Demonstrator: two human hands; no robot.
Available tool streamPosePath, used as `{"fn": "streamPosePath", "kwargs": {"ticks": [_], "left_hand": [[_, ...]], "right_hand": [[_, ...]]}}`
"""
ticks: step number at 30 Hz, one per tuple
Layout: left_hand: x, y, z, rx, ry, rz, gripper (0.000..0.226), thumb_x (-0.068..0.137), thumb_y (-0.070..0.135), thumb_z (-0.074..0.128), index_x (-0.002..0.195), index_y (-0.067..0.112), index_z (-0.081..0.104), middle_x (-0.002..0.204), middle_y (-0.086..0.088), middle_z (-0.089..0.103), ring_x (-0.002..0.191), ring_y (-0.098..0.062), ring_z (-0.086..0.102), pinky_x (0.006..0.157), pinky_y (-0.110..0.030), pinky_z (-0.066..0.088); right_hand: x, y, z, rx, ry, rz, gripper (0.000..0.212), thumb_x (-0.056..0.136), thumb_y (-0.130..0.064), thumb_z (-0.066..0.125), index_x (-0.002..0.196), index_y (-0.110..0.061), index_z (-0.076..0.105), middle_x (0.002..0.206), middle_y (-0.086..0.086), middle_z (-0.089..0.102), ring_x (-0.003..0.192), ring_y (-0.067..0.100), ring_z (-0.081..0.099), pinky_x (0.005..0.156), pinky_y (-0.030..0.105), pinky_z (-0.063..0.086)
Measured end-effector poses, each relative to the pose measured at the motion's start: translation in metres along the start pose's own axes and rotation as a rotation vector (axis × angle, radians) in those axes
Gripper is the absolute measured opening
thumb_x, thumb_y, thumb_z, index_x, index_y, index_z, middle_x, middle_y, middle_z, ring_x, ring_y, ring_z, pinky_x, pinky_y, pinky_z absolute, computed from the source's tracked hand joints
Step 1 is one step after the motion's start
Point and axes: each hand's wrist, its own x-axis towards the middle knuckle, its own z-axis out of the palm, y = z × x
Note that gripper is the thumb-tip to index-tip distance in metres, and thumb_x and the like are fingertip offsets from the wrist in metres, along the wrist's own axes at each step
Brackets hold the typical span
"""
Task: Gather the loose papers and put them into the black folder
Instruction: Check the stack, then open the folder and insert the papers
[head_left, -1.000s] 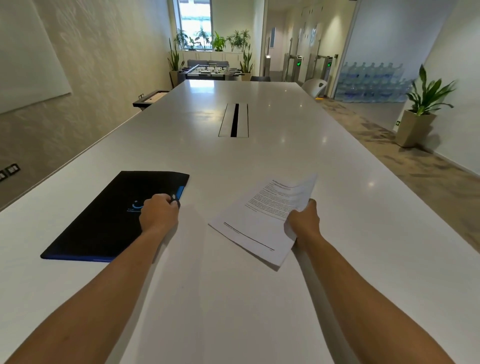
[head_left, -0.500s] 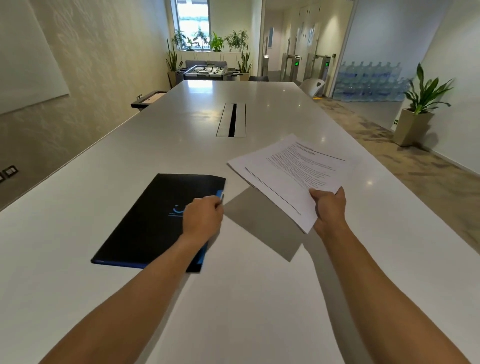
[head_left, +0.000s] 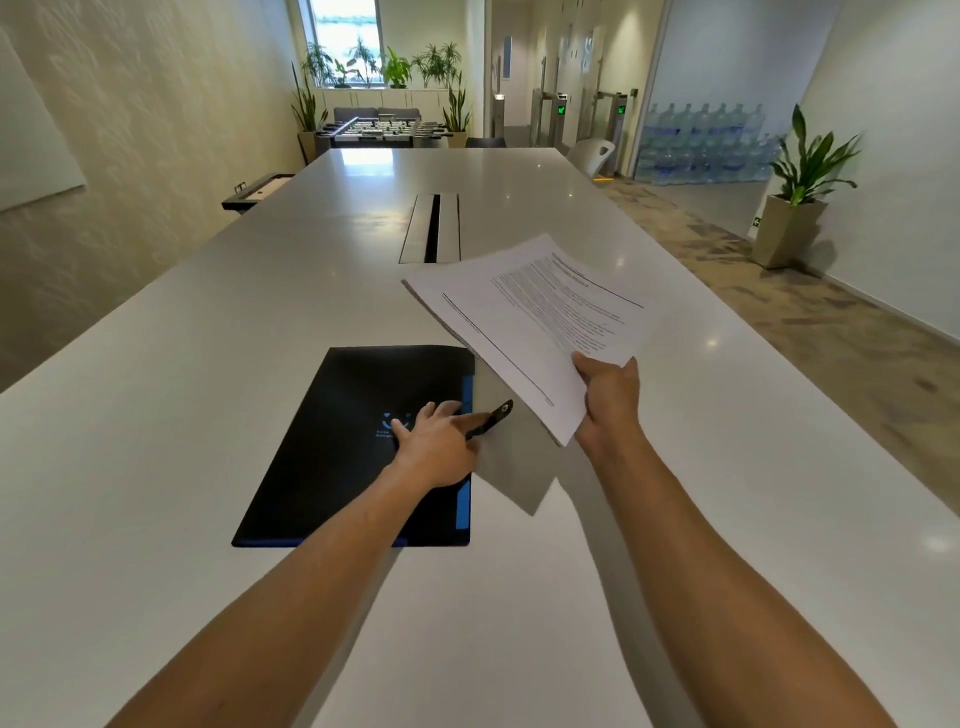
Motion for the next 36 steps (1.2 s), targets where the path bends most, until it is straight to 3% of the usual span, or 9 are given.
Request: {"fn": "streamPosePath", "kwargs": {"ticks": [3, 7, 10, 13, 18, 24, 27, 30, 36], "left_hand": [[0.003, 0.003, -0.002, 0.016, -0.069, -0.040, 0.049, 0.099, 0.040, 0.042, 0.146, 0.046, 0.032, 0.161, 0.001, 0.016, 0.149, -0.032, 0.000, 0.110, -0.072, -0.004], [0.002, 0.007, -0.002, 0.056, -0.046, -0.081, 0.060, 0.097, 0.045, 0.038, 0.152, 0.032, 0.021, 0.160, -0.003, 0.020, 0.147, -0.033, 0.010, 0.112, -0.070, 0.004], [-0.004, 0.002, 0.000, 0.080, -0.028, -0.074, 0.065, 0.095, 0.049, 0.041, 0.154, 0.029, 0.019, 0.160, -0.005, 0.024, 0.146, -0.033, 0.016, 0.114, -0.065, 0.007], [-0.013, -0.010, 0.001, 0.092, 0.040, -0.013, 0.067, 0.094, 0.051, 0.046, 0.153, 0.026, 0.024, 0.158, -0.008, 0.028, 0.145, -0.032, 0.020, 0.117, -0.059, 0.010], [-0.021, -0.019, 0.000, 0.015, 0.162, 0.045, 0.057, 0.092, 0.050, 0.049, 0.144, 0.028, 0.044, 0.155, -0.009, 0.035, 0.144, -0.033, 0.022, 0.114, -0.061, 0.017], [-0.018, -0.013, -0.013, 0.052, 0.067, -0.046, 0.071, 0.090, 0.051, 0.054, 0.150, 0.021, 0.030, 0.154, -0.012, 0.033, 0.142, -0.039, 0.025, 0.112, -0.066, 0.020], [-0.020, -0.004, -0.021, 0.094, 0.068, 0.026, 0.042, 0.093, 0.038, 0.052, 0.129, 0.015, 0.051, 0.122, -0.011, 0.061, 0.106, -0.028, 0.060, 0.093, -0.047, 0.051], [-0.023, 0.009, -0.034, 0.130, 0.106, 0.058, 0.024, 0.093, 0.023, 0.053, 0.113, 0.012, 0.057, 0.096, -0.006, 0.065, 0.074, -0.019, 0.062, 0.071, -0.034, 0.055], [-0.022, 0.025, -0.074, 0.322, 0.077, 0.009, 0.020, 0.095, 0.013, 0.050, 0.110, 0.007, 0.061, 0.092, -0.007, 0.058, 0.077, -0.020, 0.061, 0.067, -0.032, 0.054]], "right_hand": [[-0.003, 0.019, 0.026, 0.002, -0.077, 0.021, 0.051, 0.089, 0.009, 0.058, 0.135, -0.011, 0.053, 0.124, 0.015, 0.066, 0.108, 0.034, 0.065, 0.087, 0.049, 0.057], [-0.002, 0.049, 0.051, 0.005, -0.090, 0.092, 0.043, 0.087, 0.011, 0.057, 0.118, -0.019, 0.058, 0.118, 0.014, 0.067, 0.103, 0.034, 0.067, 0.080, 0.047, 0.060], [0.000, 0.071, 0.048, -0.017, -0.030, 0.149, 0.049, 0.088, 0.011, 0.057, 0.128, -0.016, 0.051, 0.118, 0.013, 0.066, 0.102, 0.032, 0.067, 0.072, 0.040, 0.062], [0.005, 0.083, 0.034, -0.040, 0.026, 0.167, 0.055, 0.089, 0.009, 0.058, 0.137, -0.015, 0.047, 0.123, 0.013, 0.064, 0.106, 0.031, 0.065, 0.086, 0.050, 0.058], [0.009, 0.090, 0.019, 0.040, 0.101, 0.196, 0.058, 0.088, 0.011, 0.055, 0.138, -0.018, 0.048, 0.122, 0.012, 0.065, 0.106, 0.032, 0.066, 0.087, 0.053, 0.056], [0.011, 0.093, 0.017, 0.119, 0.125, 0.216, 0.061, 0.087, 0.010, 0.057, 0.139, -0.022, 0.048, 0.120, 0.010, 0.067, 0.103, 0.031, 0.067, 0.082, 0.051, 0.059], [0.013, 0.092, 0.016, 0.143, 0.131, 0.231, 0.060, 0.088, 0.010, 0.057, 0.140, -0.020, 0.049, 0.121, 0.010, 0.066, 0.104, 0.031, 0.067, 0.081, 0.049, 0.059], [0.014, 0.088, 0.015, 0.190, 0.144, 0.258, 0.058, 0.090, 0.010, 0.056, 0.141, -0.017, 0.049, 0.124, 0.013, 0.066, 0.105, 0.033, 0.067, 0.080, 0.044, 0.060], [0.015, 0.086, 0.013, 0.222, 0.137, 0.293, 0.050, 0.092, 0.004, 0.057, 0.139, -0.015, 0.053, 0.121, 0.013, 0.067, 0.103, 0.032, 0.067, 0.071, 0.037, 0.061]]}}
